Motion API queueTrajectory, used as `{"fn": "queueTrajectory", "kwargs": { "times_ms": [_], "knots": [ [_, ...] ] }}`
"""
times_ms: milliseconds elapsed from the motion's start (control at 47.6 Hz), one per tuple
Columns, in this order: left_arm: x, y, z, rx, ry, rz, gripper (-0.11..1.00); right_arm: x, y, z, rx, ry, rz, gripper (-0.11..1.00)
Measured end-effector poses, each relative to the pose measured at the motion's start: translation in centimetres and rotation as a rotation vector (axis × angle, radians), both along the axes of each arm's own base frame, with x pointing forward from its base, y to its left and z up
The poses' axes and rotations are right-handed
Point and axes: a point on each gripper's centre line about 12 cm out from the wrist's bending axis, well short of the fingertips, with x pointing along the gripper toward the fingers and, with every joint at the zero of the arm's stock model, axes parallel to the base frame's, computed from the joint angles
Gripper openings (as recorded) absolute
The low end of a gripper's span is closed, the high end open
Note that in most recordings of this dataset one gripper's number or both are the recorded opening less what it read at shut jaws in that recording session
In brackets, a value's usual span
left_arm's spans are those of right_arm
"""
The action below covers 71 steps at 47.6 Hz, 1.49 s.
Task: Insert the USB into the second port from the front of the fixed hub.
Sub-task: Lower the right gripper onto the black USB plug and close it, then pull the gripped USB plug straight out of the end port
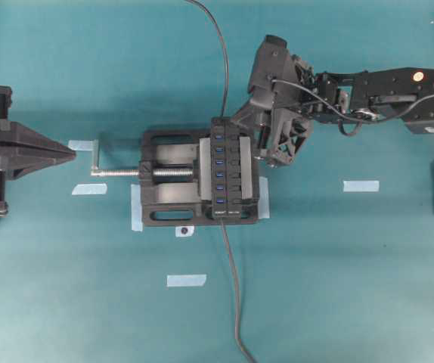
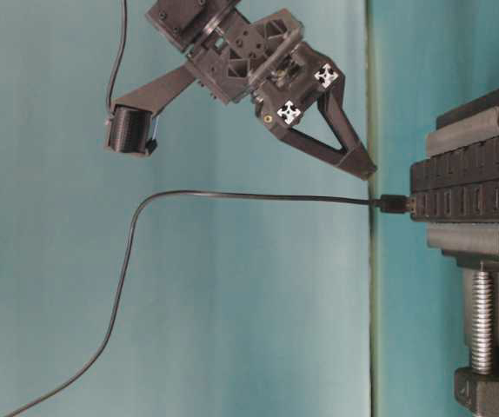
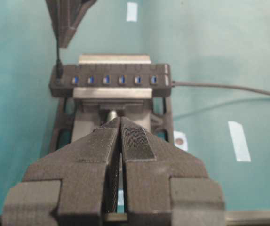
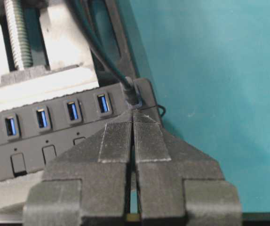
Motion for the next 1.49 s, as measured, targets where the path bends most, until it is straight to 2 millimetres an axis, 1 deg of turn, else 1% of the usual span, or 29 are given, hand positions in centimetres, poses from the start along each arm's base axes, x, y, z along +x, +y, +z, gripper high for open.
{"fn": "queueTrajectory", "kwargs": {
  "times_ms": [126,189,231,336,399,504,567,588,631,778,1093,1303,1492],
  "knots": [
    [0.0,0.0,0.0,0.000,-0.002,0.000,0.01,0.0,0.1,0.0,-0.023,0.007,0.023,0.06],
    [0.0,0.0,0.0,0.000,0.000,0.000,0.01,0.0,0.1,0.0,-0.037,0.010,0.037,0.10],
    [0.0,0.0,0.0,0.000,-0.002,-0.002,0.01,0.0,0.1,0.0,-0.050,0.013,0.051,0.14],
    [0.0,0.0,0.0,0.002,-0.001,-0.002,0.01,0.0,0.2,-0.2,-0.071,0.023,0.074,0.31],
    [0.0,0.0,0.0,0.000,0.000,-0.002,0.01,0.1,0.2,-0.4,-0.077,0.030,0.081,0.45],
    [0.0,0.0,0.0,0.000,0.000,0.000,0.01,0.2,0.1,-0.7,-0.079,0.036,0.085,0.73],
    [0.0,0.0,0.0,0.000,-0.002,0.000,0.01,0.5,0.1,-0.9,-0.079,0.036,0.085,0.86],
    [0.0,0.0,0.0,-0.001,-0.002,0.000,0.01,0.6,0.0,-0.9,-0.079,0.036,0.085,0.88],
    [0.0,0.0,0.0,0.002,-0.001,0.000,0.01,0.8,0.0,-0.9,-0.080,0.034,0.086,0.88],
    [-0.1,0.0,0.1,-0.001,-0.005,-0.001,0.01,1.4,-0.1,-0.8,-0.085,0.027,0.089,0.83],
    [-0.5,-0.1,0.2,-0.001,-0.022,-0.001,0.01,2.5,-0.3,-1.2,-0.093,0.031,0.097,0.82],
    [-0.6,0.0,0.3,0.000,-0.026,0.000,0.01,2.7,-0.4,-1.2,-0.094,0.030,0.097,0.80],
    [-0.6,0.0,0.2,0.001,-0.025,0.000,0.01,2.7,-0.4,-1.2,-0.094,0.030,0.097,0.74]
  ]
}}
